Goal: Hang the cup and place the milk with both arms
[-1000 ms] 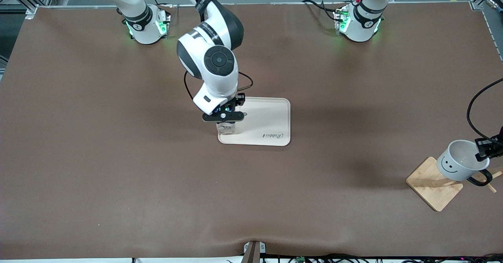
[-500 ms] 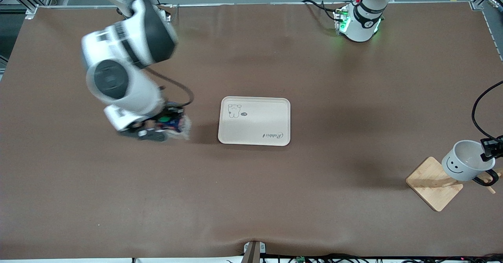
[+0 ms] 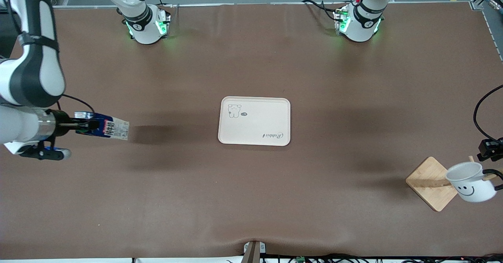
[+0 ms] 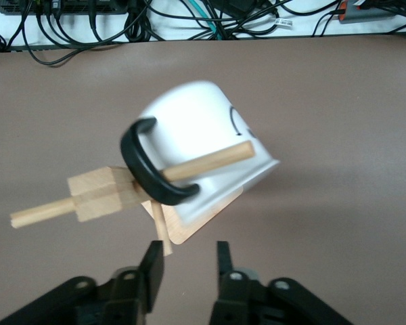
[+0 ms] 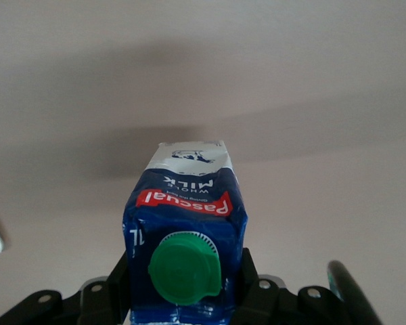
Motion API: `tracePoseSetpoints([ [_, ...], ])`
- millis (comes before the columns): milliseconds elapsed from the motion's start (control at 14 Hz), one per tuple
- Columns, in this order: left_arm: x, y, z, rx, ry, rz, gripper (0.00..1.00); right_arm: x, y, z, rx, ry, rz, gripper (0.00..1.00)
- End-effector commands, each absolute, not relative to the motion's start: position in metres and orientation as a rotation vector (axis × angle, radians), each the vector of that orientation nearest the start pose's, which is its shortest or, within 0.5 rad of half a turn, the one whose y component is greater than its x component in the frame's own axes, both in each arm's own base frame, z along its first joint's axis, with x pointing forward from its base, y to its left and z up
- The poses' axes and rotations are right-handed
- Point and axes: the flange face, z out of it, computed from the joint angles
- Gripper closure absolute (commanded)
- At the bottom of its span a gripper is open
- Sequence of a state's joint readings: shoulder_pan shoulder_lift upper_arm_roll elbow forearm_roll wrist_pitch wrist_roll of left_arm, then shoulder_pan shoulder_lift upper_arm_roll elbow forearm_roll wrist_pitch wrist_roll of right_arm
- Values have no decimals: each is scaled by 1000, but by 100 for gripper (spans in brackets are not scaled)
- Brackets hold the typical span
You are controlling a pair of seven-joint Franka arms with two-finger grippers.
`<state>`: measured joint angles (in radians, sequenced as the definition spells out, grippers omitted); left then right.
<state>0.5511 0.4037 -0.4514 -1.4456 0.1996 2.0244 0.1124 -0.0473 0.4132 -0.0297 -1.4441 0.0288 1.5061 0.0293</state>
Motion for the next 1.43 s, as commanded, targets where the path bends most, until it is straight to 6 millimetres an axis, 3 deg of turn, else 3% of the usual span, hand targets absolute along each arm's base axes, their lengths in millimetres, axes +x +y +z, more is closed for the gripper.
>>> tracePoseSetpoints([
  [0, 680, 111, 511, -3095, 83, -334, 0, 620, -86, 402, -3045, 122, 529, 100],
  [71, 677, 101, 518, -3100, 97, -318, 0, 615, -101, 386, -3037, 120, 528, 100],
  [286, 663, 76, 532, -3118, 13, -211, 0, 602, -109, 350, -3025, 142, 558, 100],
  [571, 641, 59, 556, -3098, -5, -93, 0, 598, -108, 335, -3024, 142, 568, 100],
  [643, 636, 57, 561, -3093, -1, -72, 0, 597, -109, 332, -3022, 144, 575, 95],
  [786, 620, 46, 587, -3070, 9, -49, 0, 596, -115, 330, -3017, 168, 578, 74],
  [1000, 599, 19, 623, -3039, 49, -83, 0, 596, -118, 328, -3011, 179, 581, 0],
  [1357, 579, 1, 637, -3018, 78, -12, 0, 595, -116, 325, -3006, 180, 591, 0],
])
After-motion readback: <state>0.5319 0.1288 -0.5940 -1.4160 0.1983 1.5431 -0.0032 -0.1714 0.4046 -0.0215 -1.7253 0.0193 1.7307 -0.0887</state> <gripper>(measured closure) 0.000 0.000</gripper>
